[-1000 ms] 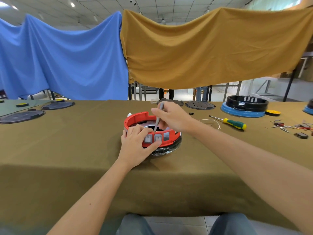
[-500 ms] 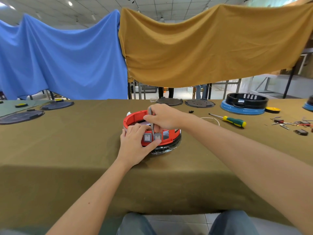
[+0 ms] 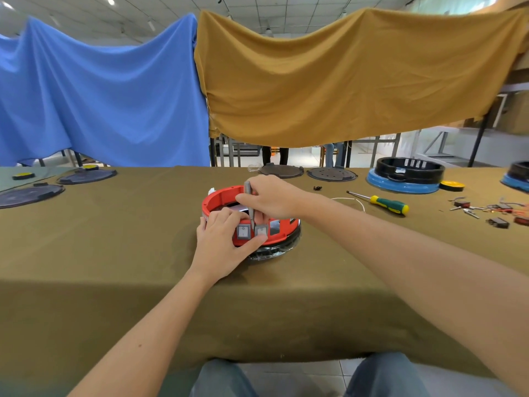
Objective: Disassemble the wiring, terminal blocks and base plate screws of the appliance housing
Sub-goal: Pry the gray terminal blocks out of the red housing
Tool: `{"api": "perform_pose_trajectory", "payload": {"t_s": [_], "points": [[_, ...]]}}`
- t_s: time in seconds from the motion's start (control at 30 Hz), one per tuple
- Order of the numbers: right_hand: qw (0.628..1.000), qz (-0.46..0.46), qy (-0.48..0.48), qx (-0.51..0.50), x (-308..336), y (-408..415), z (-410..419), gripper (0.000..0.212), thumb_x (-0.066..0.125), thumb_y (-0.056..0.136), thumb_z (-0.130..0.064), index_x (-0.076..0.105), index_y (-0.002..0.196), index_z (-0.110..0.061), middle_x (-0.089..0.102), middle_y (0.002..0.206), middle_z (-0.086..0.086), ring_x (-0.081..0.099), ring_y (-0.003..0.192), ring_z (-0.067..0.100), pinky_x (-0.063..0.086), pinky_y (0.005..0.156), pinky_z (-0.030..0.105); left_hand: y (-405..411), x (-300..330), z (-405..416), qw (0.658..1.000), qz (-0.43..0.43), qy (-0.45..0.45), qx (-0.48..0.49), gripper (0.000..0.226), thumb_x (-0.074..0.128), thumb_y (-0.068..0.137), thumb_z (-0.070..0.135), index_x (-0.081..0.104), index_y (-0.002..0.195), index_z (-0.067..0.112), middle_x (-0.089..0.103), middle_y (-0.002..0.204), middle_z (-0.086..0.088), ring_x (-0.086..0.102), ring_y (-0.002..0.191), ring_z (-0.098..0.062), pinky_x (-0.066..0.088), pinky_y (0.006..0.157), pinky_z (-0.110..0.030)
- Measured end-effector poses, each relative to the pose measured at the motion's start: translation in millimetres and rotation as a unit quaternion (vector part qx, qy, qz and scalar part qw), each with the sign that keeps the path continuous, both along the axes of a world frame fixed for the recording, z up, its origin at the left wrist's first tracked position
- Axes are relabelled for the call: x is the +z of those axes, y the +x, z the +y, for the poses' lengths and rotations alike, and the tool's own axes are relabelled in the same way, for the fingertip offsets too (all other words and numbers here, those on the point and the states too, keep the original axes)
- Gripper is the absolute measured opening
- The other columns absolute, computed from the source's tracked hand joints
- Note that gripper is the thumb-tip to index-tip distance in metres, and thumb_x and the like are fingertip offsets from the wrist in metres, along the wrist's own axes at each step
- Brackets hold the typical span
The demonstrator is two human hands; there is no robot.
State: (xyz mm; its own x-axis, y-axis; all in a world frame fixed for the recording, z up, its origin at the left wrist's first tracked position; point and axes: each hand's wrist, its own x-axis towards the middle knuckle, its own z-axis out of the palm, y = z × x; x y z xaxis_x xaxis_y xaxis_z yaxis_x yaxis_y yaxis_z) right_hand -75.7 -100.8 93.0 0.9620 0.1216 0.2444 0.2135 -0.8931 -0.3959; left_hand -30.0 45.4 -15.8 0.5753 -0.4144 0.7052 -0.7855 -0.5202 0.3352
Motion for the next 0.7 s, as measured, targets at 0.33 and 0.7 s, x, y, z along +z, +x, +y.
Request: {"api": "perform_pose_trajectory", "payload": {"t_s": [0.33,0.7], "points": [[1.0,-0.013,-0.01,0.026,0,-5,-1,0.028,0.047,0.104,-0.029,0.049,0.08,-0.014,0.072,0.064,0.002,0.069,0.059,0.014,0.054,0.059,0.024,-2,2,1,1.0,0.007,0.01,0.0,0.051,0.06,0.082,0.063,0.059,0.116,0.024,0.05,0.108,0.015,0.042,0.111,-0.011,0.033,0.105,-0.058],[0.996,0.071,-0.062,0.006,13,14,10,0.039,0.046,0.097,-0.016,0.058,0.062,-0.007,0.067,0.052,0.005,0.067,0.05,0.018,0.06,0.063,0.035,-3,3,0,1.0,0.015,0.004,-0.003,0.051,0.059,0.081,0.066,0.06,0.111,0.025,0.053,0.108,0.014,0.043,0.11,-0.012,0.035,0.104,-0.057]]}}
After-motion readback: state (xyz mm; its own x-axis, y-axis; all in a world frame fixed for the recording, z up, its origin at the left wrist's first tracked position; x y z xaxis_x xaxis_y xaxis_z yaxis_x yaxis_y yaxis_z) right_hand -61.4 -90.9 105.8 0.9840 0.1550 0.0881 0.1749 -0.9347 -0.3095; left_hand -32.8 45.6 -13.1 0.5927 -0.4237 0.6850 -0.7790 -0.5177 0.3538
